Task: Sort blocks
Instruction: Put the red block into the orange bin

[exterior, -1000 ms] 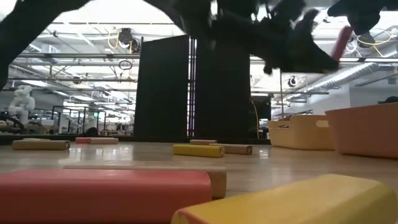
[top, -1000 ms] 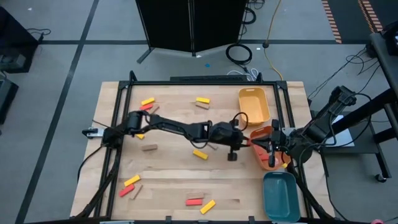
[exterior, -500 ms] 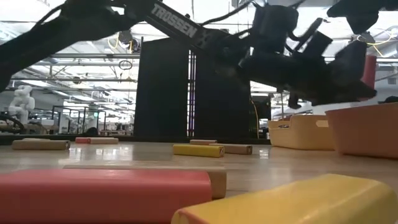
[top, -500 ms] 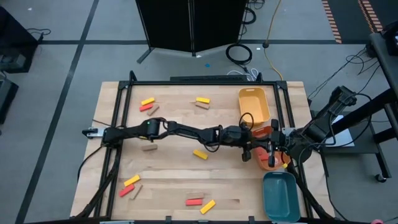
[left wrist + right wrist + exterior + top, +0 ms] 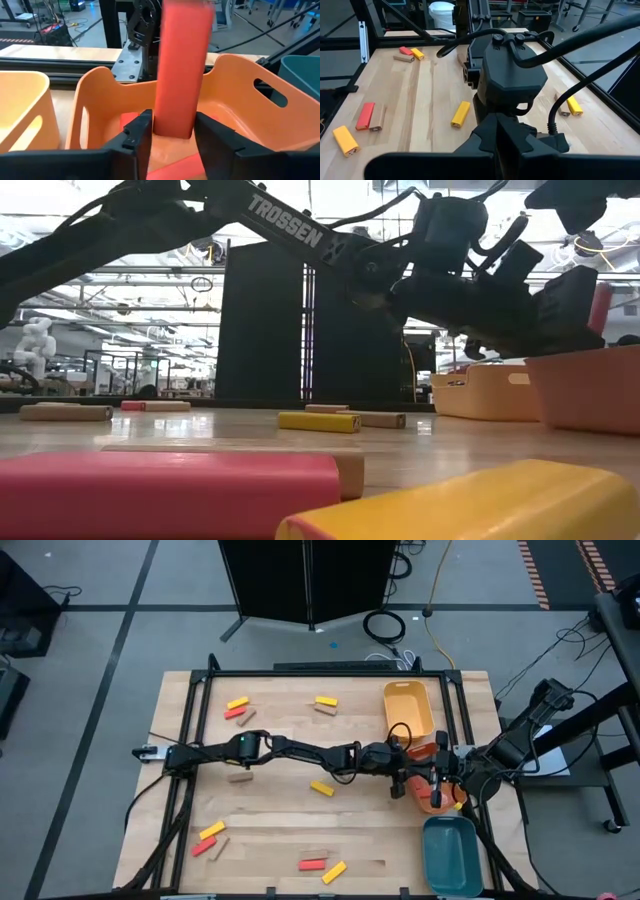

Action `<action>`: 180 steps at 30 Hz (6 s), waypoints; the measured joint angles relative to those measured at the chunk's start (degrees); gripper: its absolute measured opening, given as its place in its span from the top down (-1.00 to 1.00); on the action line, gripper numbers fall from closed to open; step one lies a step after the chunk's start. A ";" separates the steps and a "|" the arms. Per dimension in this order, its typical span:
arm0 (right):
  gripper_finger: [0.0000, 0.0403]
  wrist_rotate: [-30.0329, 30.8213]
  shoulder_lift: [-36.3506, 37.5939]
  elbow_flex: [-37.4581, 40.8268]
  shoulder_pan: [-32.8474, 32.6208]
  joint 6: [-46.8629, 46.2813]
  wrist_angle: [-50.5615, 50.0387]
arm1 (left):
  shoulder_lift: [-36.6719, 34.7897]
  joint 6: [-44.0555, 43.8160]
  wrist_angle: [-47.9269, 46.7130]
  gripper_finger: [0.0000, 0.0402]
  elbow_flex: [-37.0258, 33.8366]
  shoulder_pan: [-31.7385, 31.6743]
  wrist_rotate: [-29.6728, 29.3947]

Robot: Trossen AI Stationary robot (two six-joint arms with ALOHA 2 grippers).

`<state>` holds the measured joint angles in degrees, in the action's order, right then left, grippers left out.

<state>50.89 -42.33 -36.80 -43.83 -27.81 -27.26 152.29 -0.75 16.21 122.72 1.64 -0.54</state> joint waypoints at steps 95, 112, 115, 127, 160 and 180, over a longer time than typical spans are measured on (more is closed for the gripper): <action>1.00 -34.75 -60.70 -41.48 -4.66 -19.74 -3.85 | -29.63 -40.97 -42.13 0.06 -40.48 45.21 -34.16; 1.00 -34.56 -60.70 -41.48 -4.66 -22.15 -3.90 | -29.93 -46.27 -43.76 0.06 -41.19 45.74 -30.51; 1.00 -34.56 -60.69 -41.48 -4.66 -22.12 -3.90 | -30.05 -50.15 -48.60 0.06 -41.13 46.20 -29.40; 1.00 -34.53 -60.67 -41.46 -4.66 -22.19 -3.90 | -35.18 -54.24 -58.94 0.06 -41.77 50.00 -27.48; 1.00 -24.07 -60.65 -41.42 -2.54 -0.79 10.38 | -29.52 -54.40 -49.30 0.06 -41.79 50.26 -35.67; 1.00 -29.00 -59.91 -41.44 -3.75 -4.54 4.59 | -29.86 -53.94 -44.70 0.61 -43.28 47.75 -31.18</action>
<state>21.90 -102.24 -78.23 -47.58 -32.35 -22.67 122.43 -54.70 -28.49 79.44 49.39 -31.73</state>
